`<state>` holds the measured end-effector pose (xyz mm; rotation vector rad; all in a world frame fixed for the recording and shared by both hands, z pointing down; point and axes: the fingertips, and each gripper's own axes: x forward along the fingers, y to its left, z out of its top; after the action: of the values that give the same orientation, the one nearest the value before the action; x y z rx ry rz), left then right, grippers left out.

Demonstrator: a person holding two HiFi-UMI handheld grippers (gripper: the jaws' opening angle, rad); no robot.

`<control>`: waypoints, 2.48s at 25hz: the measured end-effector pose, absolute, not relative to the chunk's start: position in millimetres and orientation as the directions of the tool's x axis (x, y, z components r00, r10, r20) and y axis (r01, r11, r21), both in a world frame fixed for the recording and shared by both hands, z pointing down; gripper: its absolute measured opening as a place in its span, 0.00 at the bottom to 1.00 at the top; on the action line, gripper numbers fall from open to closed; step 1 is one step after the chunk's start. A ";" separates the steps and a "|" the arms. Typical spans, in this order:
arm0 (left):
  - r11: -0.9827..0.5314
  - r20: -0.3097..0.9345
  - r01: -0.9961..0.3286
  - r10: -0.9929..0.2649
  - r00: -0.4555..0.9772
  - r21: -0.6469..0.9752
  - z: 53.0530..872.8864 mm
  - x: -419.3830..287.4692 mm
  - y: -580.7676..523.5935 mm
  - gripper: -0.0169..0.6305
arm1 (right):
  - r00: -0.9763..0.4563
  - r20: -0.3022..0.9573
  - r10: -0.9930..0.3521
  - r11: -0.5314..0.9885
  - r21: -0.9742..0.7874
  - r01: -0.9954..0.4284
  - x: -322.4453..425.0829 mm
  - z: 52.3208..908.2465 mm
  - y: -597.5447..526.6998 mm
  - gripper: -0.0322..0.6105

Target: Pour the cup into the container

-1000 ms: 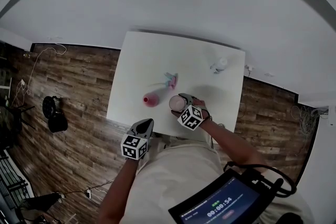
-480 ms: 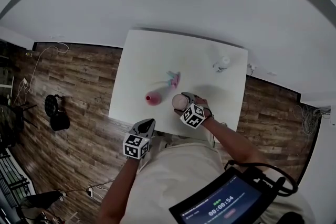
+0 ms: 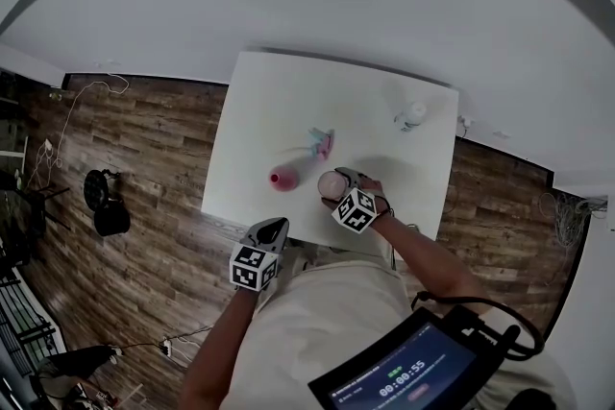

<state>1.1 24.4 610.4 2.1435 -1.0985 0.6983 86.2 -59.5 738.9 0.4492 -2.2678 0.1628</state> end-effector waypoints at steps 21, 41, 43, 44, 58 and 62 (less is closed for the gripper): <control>-0.445 0.706 -0.844 -0.492 0.510 0.299 617.5 -0.5 33.9 0.04 | -0.636 0.719 -0.279 0.930 0.038 -0.365 79.2 749.4 -65.0 0.64; -0.438 0.701 -0.848 -0.503 0.506 0.298 619.2 -3.7 30.7 0.04 | -0.687 0.667 -0.288 0.926 0.013 -0.376 77.1 741.6 -64.4 0.74; -0.433 0.696 -0.851 -0.512 0.503 0.296 619.7 -4.9 29.7 0.04 | -0.700 0.647 -0.302 0.922 0.011 -0.387 77.9 733.0 -64.6 0.74; -0.430 0.693 -0.853 -0.518 0.502 0.297 619.9 -5.5 29.0 0.04 | -0.706 0.637 -0.308 0.920 0.011 -0.392 79.1 728.4 -64.6 0.74; -0.413 0.646 -0.860 -0.575 0.502 0.300 609.8 -6.2 9.2 0.04 | -0.715 0.534 -0.450 0.865 0.063 -0.497 106.7 649.1 -71.4 0.74; -0.417 0.621 -0.860 -0.600 0.504 0.295 599.2 -7.3 -1.9 0.04 | -0.712 0.492 -0.500 0.841 0.079 -0.536 107.1 618.6 -73.3 0.74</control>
<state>-7.3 -1.9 599.2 2.1594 -1.1907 0.5737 107.1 -73.3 618.6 0.7600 -2.5100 0.0941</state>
